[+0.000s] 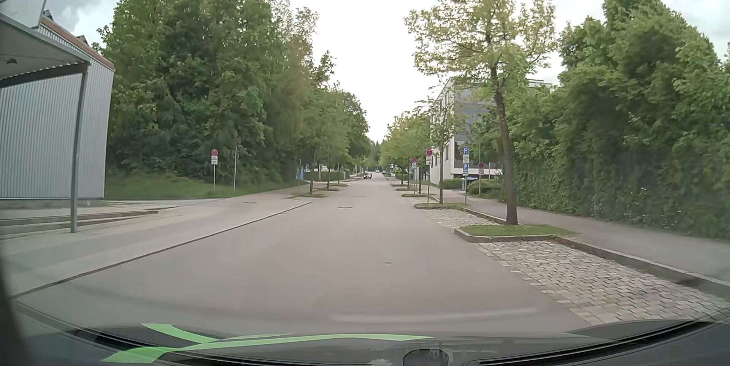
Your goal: Follow the waypoints while adhering to traffic rules and regulations
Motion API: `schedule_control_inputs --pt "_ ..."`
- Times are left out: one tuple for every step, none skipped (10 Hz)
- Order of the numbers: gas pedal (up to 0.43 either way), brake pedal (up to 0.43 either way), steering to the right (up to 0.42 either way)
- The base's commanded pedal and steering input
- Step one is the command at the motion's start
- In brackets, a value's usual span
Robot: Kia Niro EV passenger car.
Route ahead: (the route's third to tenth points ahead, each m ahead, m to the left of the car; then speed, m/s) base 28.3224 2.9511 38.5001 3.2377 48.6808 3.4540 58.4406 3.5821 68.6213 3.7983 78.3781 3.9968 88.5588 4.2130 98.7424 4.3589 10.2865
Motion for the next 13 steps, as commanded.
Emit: schedule_control_inputs --pt "0.098 0.000 -0.010" --pt "0.098 0.000 -0.010" --pt "0.098 0.000 -0.010" --pt "0.098 0.000 -0.010" --pt "0.098 0.000 -0.009" --pt "0.098 0.000 -0.008" --pt "0.098 0.000 -0.006" --pt "0.098 0.000 -0.004" --pt "0.098 0.000 0.000" --pt "0.098 0.000 0.001" --pt "0.098 0.000 0.000" --pt "0.098 0.000 -0.001" --pt "0.098 0.000 -0.001"
